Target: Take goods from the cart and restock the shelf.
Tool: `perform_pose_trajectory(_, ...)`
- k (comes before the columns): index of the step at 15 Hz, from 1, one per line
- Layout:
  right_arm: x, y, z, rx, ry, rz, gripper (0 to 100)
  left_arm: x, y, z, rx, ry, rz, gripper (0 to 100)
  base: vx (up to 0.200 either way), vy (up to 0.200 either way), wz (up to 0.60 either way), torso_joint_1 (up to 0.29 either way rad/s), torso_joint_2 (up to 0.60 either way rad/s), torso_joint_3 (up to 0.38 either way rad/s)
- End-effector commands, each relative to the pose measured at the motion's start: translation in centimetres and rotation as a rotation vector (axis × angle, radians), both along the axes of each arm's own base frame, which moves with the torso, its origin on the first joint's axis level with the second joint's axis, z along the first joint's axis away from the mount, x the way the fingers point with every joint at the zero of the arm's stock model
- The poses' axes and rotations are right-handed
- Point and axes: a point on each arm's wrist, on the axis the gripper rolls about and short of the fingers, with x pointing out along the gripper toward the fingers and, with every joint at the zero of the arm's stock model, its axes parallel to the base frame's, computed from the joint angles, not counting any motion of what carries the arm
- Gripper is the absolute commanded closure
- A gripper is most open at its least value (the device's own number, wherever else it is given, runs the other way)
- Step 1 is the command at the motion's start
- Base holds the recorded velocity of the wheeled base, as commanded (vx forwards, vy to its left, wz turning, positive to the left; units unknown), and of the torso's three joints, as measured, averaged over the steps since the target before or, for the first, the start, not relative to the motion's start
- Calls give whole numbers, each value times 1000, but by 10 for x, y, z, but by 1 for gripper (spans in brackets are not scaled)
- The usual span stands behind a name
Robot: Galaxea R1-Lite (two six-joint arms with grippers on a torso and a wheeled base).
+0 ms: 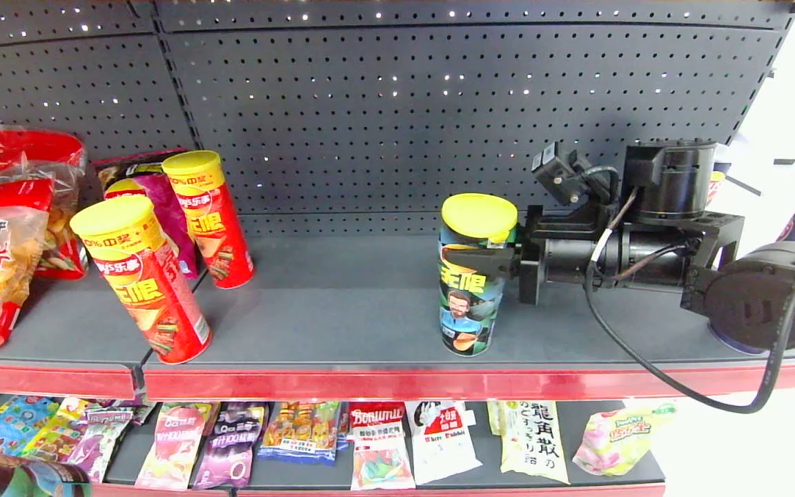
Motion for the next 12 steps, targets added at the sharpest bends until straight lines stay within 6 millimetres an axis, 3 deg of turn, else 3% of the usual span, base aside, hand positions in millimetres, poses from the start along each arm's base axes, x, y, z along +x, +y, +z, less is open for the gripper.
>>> perform_pose_trajectory(1, -1, 0, -2, -3, 6, 1, 100, 0, 0, 0, 0, -2, 2, 100, 0, 0, 0, 0, 0, 0)
perform_pose_trajectory(12, -8, 3, 2, 18, 40, 10, 100, -1, 0, 1, 1, -8, 2, 100, 0, 0, 0, 0, 0, 0)
